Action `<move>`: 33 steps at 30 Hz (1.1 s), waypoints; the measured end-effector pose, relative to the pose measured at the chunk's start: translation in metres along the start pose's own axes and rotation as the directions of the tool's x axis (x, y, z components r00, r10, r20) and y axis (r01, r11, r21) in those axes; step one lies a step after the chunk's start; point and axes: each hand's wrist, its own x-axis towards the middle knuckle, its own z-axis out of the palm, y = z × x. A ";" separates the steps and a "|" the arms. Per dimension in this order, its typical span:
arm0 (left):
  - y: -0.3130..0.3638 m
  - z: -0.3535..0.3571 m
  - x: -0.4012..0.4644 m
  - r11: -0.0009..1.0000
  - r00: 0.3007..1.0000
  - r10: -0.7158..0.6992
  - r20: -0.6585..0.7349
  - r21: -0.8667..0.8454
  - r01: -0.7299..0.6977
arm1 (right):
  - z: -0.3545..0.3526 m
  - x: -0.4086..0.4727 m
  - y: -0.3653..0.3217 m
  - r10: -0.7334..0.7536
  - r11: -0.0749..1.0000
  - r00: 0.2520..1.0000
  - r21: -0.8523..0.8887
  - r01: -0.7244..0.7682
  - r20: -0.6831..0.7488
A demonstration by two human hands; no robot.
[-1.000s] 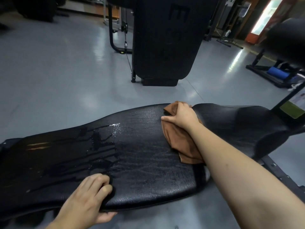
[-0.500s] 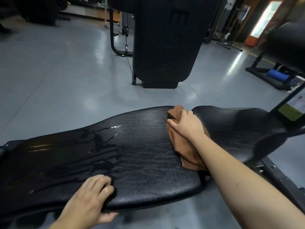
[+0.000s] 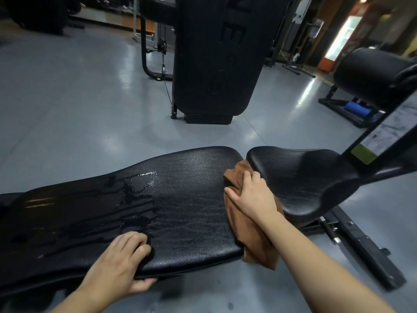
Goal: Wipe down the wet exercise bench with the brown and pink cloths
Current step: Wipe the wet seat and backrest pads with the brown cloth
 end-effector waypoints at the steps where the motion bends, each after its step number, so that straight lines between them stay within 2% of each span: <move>1: 0.000 0.000 0.000 1.000 1.000 -0.001 0.003 -0.002 0.001 | 0.001 -0.005 0.002 -0.006 1.000 1.000 -0.005 0.006 -0.005; 14: 0.004 -0.001 0.001 0.999 1.000 -0.016 -0.011 -0.029 0.016 | 0.010 0.003 -0.005 -0.030 0.986 0.999 -0.165 0.022 -0.045; 24: 0.003 -0.002 0.003 0.998 1.000 0.002 -0.002 -0.070 -0.002 | 0.021 0.086 -0.032 0.007 0.982 1.000 -0.189 -0.008 -0.008; 31: 0.003 -0.003 -0.002 0.996 0.999 -0.028 0.030 -0.084 0.030 | 0.030 0.148 -0.050 -0.113 0.959 0.990 -0.250 0.130 0.081; 33: 0.004 -0.003 0.000 0.999 1.000 -0.008 -0.018 -0.050 0.007 | 0.033 0.157 -0.057 -0.182 0.939 0.976 -0.275 0.207 0.116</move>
